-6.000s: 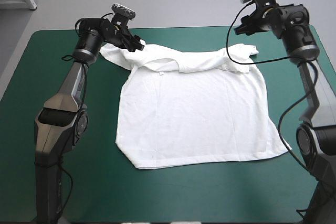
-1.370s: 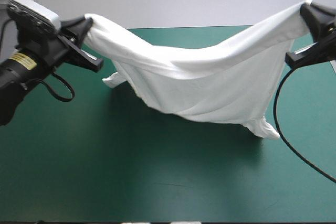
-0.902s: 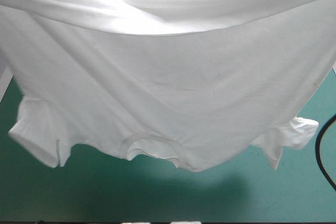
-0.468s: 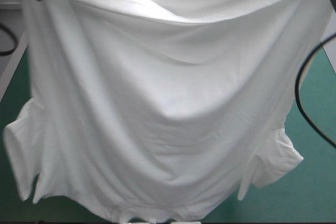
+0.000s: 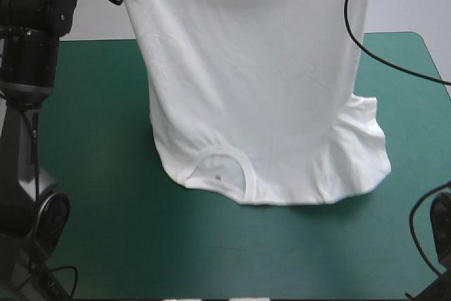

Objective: Fold the cloth

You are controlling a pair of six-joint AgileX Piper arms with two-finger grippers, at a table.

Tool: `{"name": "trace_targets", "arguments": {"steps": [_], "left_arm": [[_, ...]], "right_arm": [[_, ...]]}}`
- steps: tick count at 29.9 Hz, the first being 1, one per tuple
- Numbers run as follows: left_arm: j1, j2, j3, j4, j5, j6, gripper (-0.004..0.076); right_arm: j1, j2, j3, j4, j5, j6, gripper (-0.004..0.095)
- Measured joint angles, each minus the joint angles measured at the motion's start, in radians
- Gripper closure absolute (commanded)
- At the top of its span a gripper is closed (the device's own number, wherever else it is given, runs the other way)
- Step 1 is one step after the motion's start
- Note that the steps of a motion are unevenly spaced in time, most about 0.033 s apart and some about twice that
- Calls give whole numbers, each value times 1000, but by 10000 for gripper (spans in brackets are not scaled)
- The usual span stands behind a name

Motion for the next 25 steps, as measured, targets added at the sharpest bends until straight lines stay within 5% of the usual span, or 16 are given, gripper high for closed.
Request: {"name": "trace_targets", "arguments": {"steps": [6, 13, 19, 25], "left_arm": [[98, 121, -261, -137, 40, 36, 705], [106, 90, -279, -188, 129, 35, 705], [106, 90, -53, -186, 307, -21, 705], [106, 64, 350, -187, 309, -25, 705]], "right_arm": [[0, 146, -294, -13, 54, 24, 922], [0, 140, -350, -43, 152, 61, 921], [0, 156, -159, -66, 357, 99, 919], [0, 142, 251, -64, 407, 58, 919]]}}
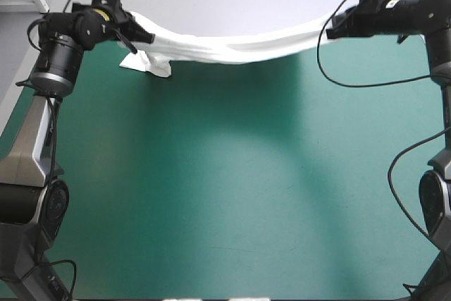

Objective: Fold the cloth

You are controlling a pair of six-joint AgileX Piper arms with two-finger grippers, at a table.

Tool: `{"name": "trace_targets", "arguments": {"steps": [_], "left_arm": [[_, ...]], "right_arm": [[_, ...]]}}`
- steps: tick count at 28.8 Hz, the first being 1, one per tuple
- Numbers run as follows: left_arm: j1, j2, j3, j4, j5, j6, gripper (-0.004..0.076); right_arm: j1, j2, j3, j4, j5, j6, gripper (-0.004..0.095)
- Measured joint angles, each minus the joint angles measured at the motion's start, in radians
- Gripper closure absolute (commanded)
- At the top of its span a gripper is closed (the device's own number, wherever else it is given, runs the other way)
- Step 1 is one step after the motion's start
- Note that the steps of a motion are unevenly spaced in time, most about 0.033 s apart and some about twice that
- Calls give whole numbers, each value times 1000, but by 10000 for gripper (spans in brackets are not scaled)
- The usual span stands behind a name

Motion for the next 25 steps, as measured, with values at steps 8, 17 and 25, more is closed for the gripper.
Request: {"name": "trace_targets", "arguments": {"steps": [8, 17, 25], "left_arm": [[0, -286, 515, -2, -65, 1, 705], [0, -574, 1039, -81, -74, -3, 705], [0, -747, 1246, -70, -1, -47, 705]], "right_arm": [[0, -285, 523, -7, -80, -61, 920], [0, -633, 1032, -116, -183, -15, 920], [0, -867, 1337, -188, -187, 99, 921]]}}
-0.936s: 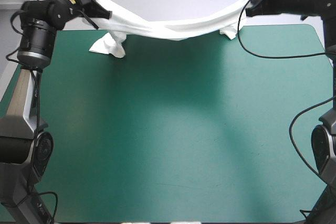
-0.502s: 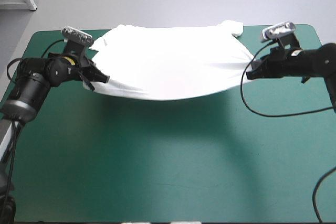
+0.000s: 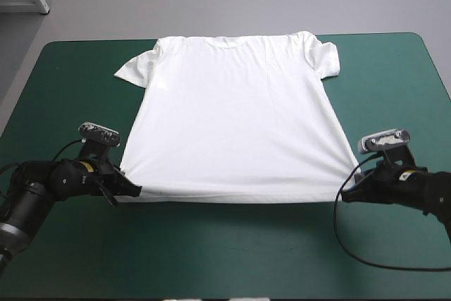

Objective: Fold the cloth

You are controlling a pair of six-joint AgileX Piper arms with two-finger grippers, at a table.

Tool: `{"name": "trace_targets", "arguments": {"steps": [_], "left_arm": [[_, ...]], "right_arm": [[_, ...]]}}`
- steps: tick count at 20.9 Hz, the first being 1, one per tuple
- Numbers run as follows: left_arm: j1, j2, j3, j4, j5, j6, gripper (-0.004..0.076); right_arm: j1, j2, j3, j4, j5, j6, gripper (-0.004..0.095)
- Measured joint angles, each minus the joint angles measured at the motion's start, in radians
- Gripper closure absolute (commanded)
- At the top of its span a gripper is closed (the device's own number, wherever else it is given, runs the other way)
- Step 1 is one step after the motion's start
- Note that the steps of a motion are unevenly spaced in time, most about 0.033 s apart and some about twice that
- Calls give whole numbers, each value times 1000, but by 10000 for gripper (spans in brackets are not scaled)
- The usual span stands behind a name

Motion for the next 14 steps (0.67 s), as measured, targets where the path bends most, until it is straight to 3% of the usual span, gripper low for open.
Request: {"name": "trace_targets", "arguments": {"steps": [8, 12, 14], "left_arm": [[0, -67, 68, 5, 202, -61, 705], [0, -65, 134, -45, 200, -47, 702], [0, -40, 162, -74, 170, -18, 653]], "right_arm": [[0, -215, 178, -73, 124, 127, 921], [0, -239, 184, -89, 147, 157, 920], [0, -238, 184, -94, 154, 163, 841]]}}
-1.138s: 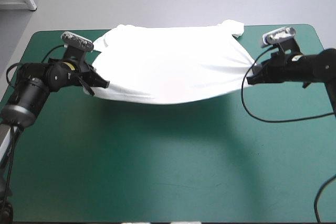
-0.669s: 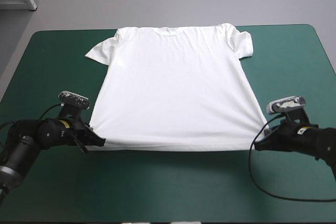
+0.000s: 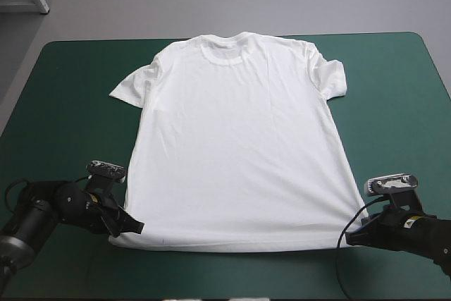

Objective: Fold the cloth

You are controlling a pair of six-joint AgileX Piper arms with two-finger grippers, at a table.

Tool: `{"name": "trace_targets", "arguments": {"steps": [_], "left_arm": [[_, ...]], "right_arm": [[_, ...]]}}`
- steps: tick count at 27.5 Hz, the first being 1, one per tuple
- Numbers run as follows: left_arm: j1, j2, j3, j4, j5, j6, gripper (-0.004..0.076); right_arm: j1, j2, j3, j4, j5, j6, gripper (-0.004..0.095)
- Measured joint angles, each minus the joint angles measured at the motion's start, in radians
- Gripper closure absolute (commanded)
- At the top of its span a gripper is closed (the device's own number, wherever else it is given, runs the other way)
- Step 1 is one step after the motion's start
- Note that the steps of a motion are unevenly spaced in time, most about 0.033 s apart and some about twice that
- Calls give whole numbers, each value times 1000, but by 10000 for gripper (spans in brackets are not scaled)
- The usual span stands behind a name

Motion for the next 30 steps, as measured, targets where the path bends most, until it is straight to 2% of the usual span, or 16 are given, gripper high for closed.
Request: {"name": "trace_targets", "arguments": {"steps": [3, 5, 7, 15, 20, 26, 30], "left_arm": [[0, 58, 9, -14, -20, 20, 482], [0, 80, 9, -18, -22, 25, 363], [0, 84, 9, -30, -25, 37, 324], [0, 86, -31, -110, -111, 70, 322], [3, 102, -152, -105, -244, 17, 322], [70, 231, -288, -116, -335, -40, 322], [104, 342, -365, -116, -348, -43, 323]], "right_arm": [[0, 10, 2, -2, 19, 8, 510], [0, 12, 2, -9, 33, 18, 390], [0, 12, 2, -13, 25, 26, 395], [0, 14, -32, -12, -114, 29, 399], [0, 22, -94, -6, -246, 30, 399], [0, 113, -179, 47, -294, 1, 399], [0, 193, -204, 94, -314, -45, 399]]}}
